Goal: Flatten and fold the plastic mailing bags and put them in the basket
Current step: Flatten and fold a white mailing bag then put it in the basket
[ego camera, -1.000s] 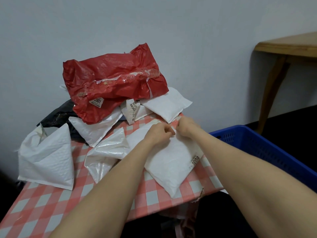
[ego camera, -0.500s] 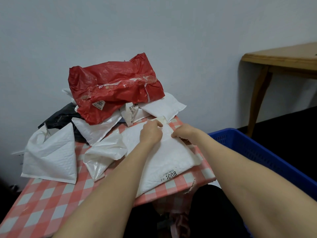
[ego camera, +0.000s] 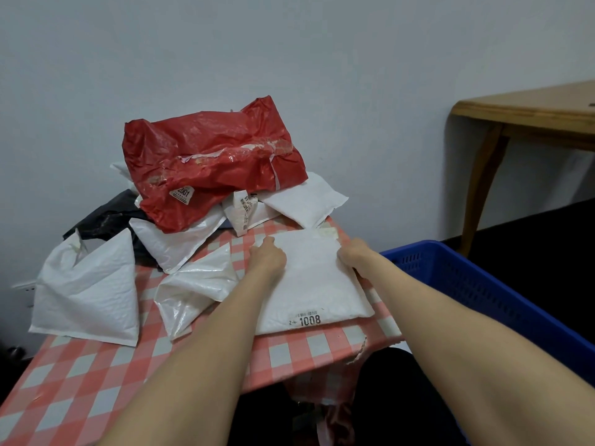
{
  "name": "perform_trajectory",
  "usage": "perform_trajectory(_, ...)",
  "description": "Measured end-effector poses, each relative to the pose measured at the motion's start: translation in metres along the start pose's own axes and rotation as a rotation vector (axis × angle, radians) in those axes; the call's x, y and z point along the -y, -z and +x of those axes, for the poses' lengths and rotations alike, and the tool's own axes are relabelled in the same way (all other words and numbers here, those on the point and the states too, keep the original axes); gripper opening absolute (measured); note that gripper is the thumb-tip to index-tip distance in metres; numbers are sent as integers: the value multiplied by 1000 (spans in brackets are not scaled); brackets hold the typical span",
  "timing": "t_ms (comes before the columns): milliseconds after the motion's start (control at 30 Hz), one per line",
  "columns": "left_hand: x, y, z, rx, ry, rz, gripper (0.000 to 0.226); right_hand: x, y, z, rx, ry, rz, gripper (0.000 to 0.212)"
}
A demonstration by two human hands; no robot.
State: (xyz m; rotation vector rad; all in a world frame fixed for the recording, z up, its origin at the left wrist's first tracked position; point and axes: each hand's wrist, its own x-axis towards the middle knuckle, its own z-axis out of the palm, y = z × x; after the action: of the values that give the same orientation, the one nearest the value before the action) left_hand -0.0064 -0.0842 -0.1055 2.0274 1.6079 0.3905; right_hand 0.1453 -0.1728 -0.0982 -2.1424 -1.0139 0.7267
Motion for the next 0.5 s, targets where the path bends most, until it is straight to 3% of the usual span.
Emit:
perform_trajectory(133,-2,1,13,-34,-58,71,41,-1,-5,21,-89,-77,-107,14)
perform_trajectory(200,-2,0,15,-105,-54,191,43,4,-1,25,-180,-76,-204,32)
perform_trajectory(267,-4,-3,21,-166,-177,285,48,11,0,28,-225,65,-313,47)
perform_trajectory(367,-10,-8,31,-125,-307,387,50,23,-5,35,-93,270,-486,55)
perform_trajectory(500,-12,-14,35,69,-265,404,53,21,-22,46,124,278,-686,59)
